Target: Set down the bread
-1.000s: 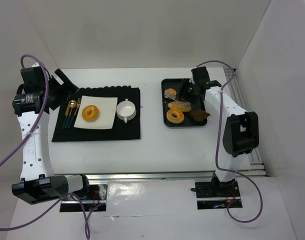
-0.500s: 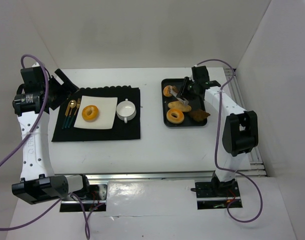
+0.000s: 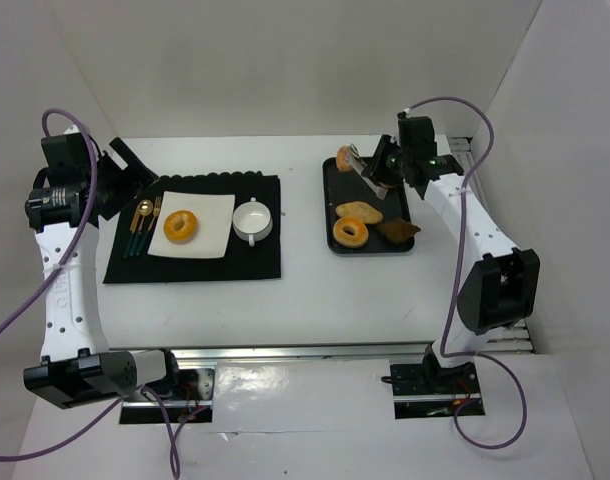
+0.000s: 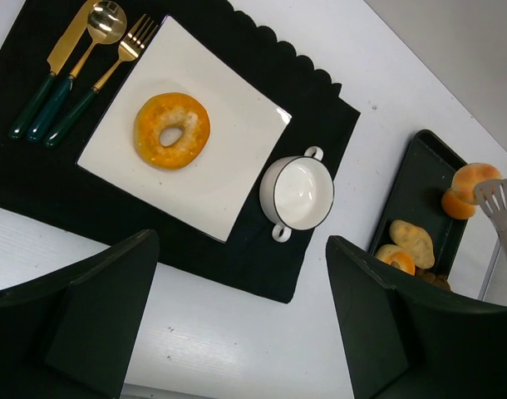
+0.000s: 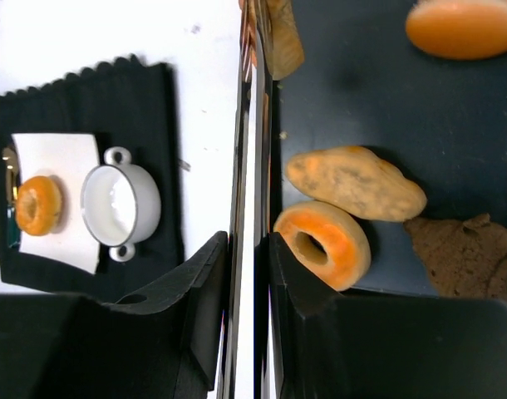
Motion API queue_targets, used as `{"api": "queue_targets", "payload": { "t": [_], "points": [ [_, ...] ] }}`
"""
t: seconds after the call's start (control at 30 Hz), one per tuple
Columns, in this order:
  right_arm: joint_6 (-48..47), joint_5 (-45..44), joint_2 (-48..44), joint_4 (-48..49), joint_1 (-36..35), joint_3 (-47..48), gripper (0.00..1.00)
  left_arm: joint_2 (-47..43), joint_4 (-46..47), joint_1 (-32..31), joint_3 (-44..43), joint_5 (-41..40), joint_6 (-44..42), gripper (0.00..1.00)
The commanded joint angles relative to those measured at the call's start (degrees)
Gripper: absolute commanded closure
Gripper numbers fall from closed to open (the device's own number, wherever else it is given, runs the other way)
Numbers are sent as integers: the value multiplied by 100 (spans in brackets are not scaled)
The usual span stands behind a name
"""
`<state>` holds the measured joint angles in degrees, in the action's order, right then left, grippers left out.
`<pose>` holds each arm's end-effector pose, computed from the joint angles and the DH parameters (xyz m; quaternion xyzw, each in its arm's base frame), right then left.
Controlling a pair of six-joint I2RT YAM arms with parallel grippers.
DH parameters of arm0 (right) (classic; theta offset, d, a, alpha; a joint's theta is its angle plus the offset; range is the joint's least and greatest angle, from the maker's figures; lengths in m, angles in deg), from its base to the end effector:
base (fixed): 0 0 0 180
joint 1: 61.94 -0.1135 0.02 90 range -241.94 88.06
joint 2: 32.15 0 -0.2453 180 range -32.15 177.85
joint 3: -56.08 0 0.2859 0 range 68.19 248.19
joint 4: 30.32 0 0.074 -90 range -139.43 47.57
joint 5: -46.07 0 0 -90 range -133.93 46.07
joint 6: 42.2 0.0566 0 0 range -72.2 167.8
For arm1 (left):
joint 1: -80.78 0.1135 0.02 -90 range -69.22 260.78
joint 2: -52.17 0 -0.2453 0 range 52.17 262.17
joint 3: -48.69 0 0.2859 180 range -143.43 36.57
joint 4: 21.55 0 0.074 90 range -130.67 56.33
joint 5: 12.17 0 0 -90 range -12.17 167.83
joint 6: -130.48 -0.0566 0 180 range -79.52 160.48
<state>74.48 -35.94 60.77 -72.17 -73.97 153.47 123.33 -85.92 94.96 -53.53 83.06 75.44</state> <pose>0.4100 0.0954 0.3018 0.0834 0.8909 0.2055 0.3965 0.2869 0.0672 0.4216 -0.3459 0.8086 -0.1250 0.4593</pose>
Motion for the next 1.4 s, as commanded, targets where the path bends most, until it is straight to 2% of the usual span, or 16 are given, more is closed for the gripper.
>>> {"api": "queue_targets", "payload": {
  "t": [0.0,0.23,0.37,0.6,0.8,1.0,1.07,1.1,1.37],
  "points": [
    [-84,-25,-292,-111,-264,472,73,-75,215,33,-86,74,81,6],
    [39,133,67,99,-1256,1105,73,-75,110,86,-270,-84,28,6],
    [162,247,506,318,-2107,1535,73,-128,48,86,-323,-198,28,6],
    [277,432,1718,565,-3093,2414,73,-242,-13,86,-376,-304,-24,6],
    [329,555,2493,697,-3350,2784,73,-295,-66,86,-376,-356,-24,6],
    [452,607,2695,917,-3402,2617,73,-295,-66,86,-324,-356,-24,6],
    [452,607,2696,917,-3402,2556,69,-295,-66,86,-323,-356,-24,6],
    [452,607,2696,917,-3402,2556,64,-295,-66,86,-323,-356,-24,6],
    [452,607,2468,917,-3350,2555,49,-295,-66,86,-323,-356,-24,6]
  ]
}}
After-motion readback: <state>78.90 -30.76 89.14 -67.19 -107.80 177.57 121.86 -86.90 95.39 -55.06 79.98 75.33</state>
